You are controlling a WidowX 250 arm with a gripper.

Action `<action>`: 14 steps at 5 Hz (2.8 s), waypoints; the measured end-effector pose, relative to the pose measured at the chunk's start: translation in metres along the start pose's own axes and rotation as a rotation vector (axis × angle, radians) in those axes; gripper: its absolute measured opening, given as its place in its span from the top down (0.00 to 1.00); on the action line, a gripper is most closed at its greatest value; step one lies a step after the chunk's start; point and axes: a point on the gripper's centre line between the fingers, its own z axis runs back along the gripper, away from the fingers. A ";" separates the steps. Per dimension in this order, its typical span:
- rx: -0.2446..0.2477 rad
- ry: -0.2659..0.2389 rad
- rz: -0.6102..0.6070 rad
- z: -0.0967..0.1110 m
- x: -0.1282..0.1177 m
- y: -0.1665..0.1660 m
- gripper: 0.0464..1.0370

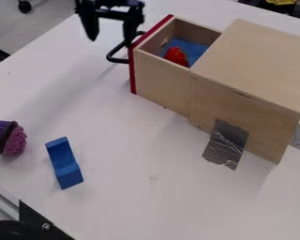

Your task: Take out the red object out of the drawer and put it in the middle of the table

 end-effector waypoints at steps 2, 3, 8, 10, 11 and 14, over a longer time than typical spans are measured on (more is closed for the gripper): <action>-0.029 -0.008 -0.190 0.012 0.012 -0.040 0.04; -0.050 0.032 -0.244 0.001 0.015 -0.052 0.04; -0.069 0.085 -0.466 -0.036 0.017 -0.050 0.04; -0.065 0.070 -0.465 -0.037 0.023 -0.053 0.04; -0.088 0.049 -0.454 -0.027 0.030 -0.061 0.04; -0.125 -0.001 -0.509 -0.003 0.032 -0.088 0.04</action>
